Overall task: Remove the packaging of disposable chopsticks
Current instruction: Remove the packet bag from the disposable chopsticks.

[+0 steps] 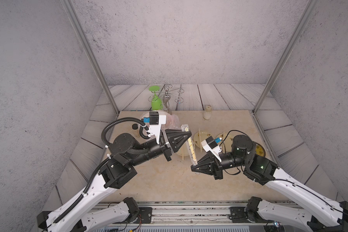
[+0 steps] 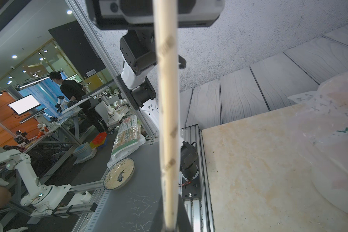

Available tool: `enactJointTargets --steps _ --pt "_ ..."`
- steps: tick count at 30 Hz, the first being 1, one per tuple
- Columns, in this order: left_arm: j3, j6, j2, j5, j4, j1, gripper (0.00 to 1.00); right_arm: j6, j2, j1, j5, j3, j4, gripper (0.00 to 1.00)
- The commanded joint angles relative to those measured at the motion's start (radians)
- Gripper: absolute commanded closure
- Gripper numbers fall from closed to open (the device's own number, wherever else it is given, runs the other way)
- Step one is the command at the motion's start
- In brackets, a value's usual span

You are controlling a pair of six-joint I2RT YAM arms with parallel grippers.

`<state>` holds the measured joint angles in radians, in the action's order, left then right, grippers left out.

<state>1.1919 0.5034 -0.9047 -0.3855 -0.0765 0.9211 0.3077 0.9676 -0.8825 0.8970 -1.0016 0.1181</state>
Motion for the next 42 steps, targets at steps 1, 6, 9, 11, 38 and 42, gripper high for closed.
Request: enactJointTargets --steps 1,6,9,11,38,42 --pt "0.006 -0.011 -0.007 0.015 -0.026 -0.002 1.00 0.029 0.003 -0.003 0.000 -0.031 -0.001 1.00" --pt "-0.006 -0.003 -0.044 0.083 0.033 -0.002 1.00 0.024 -0.006 -0.003 -0.200 -0.124 0.110 1.00" --pt "-0.030 0.042 -0.083 0.082 0.030 -0.001 1.00 0.021 -0.006 -0.003 -0.278 -0.195 0.129 1.00" --pt "-0.052 0.077 -0.105 0.049 -0.004 -0.002 1.00 0.012 -0.003 -0.003 -0.318 -0.237 0.128 1.00" --pt "-0.348 0.224 -0.175 -0.183 -0.076 0.051 1.00 -0.085 0.131 0.045 -0.339 -0.592 0.011 1.00" --pt "-0.368 0.257 -0.183 -0.191 -0.109 0.072 1.00 -0.090 0.116 0.051 -0.350 -0.582 -0.016 1.00"
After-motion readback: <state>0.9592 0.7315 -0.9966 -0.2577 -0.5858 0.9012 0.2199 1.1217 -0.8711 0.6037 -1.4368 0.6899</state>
